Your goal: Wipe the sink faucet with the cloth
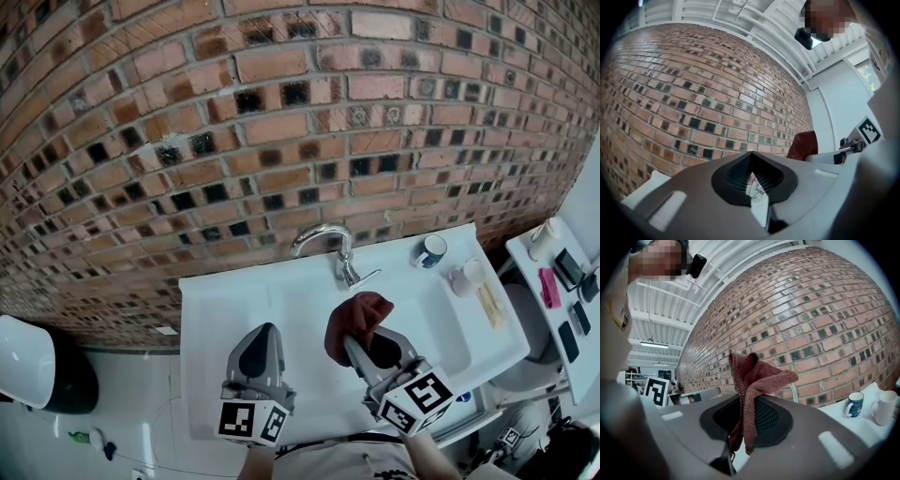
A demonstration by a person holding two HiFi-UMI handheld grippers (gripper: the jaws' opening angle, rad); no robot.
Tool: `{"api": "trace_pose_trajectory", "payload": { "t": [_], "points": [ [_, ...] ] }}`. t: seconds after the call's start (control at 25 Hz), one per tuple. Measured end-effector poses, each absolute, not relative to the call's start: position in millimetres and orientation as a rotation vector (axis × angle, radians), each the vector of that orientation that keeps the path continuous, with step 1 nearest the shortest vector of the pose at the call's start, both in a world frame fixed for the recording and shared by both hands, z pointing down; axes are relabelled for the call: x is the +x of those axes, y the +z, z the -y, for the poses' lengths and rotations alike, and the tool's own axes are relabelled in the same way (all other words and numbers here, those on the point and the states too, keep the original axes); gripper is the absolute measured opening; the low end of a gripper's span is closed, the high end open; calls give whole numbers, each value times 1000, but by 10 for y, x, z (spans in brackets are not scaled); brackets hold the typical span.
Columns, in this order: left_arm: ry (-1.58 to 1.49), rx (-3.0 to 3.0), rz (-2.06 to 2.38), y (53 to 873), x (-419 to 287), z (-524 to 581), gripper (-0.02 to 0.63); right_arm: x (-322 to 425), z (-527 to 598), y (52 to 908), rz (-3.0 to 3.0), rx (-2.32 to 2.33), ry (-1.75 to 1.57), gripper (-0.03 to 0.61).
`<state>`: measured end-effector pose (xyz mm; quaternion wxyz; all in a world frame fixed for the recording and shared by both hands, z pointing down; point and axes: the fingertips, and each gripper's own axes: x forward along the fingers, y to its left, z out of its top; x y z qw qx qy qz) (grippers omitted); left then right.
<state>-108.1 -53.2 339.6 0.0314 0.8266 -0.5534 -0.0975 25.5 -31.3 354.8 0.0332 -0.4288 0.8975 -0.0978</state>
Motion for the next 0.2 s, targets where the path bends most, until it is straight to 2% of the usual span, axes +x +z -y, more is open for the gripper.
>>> {"api": "trace_pose_trajectory", "payload": {
  "t": [0.2],
  "points": [
    [-300,2544,1700,3409,-1074,555,5,269,328,3515,-2758,-1321,-290,51]
  ]
}}
